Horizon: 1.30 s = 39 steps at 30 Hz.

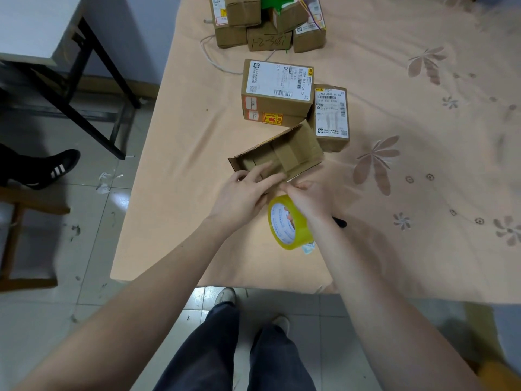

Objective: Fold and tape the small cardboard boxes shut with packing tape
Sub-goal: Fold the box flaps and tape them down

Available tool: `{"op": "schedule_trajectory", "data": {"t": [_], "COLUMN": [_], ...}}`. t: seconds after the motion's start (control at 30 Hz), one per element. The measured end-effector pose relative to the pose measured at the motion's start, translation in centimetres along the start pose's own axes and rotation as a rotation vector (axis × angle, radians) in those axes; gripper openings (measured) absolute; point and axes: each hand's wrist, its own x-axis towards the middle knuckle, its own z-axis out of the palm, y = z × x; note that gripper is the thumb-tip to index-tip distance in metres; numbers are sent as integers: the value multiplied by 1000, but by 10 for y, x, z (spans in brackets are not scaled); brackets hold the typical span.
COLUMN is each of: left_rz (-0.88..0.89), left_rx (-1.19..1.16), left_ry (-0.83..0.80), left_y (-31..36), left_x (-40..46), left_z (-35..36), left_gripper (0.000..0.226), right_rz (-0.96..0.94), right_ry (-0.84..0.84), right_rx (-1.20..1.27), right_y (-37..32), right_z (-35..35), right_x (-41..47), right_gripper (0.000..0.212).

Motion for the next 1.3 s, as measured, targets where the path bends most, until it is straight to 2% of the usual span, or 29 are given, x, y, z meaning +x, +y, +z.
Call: {"op": "schedule_trajectory", "data": {"t": [0.17, 0.3, 0.5, 0.67, 0.93, 1.13, 1.3], "left_rz": [32, 13, -51, -54, -119, -159, -96], "left_rx": [-20, -35, 45, 55, 165, 269, 106], "left_ry": [146, 138, 81, 123, -26, -134, -19], "left_y": [-3, -7, -4, 4, -1, -5, -1], "left_x": [-6, -6, -3, -1, 7, 14, 11], "left_z": [4, 4, 1, -1, 5, 7, 2], "left_gripper": [24, 11, 18, 34, 40, 46, 44], "right_rz": [-18, -18, -9, -36, -11, -14, -4], "right_ry": [11, -24, -45, -39, -107, -155, -161], "right_rx": [-58, -79, -84, -106, -88, -87, -64], "right_y": [-7, -9, -11, -17, -21, -17, -18], "right_z": [-1, -2, -1, 0, -9, -14, -11], "right_x": [3, 3, 3, 7, 10, 11, 8], "right_gripper": [33, 38, 31, 28, 36, 21, 25]}}
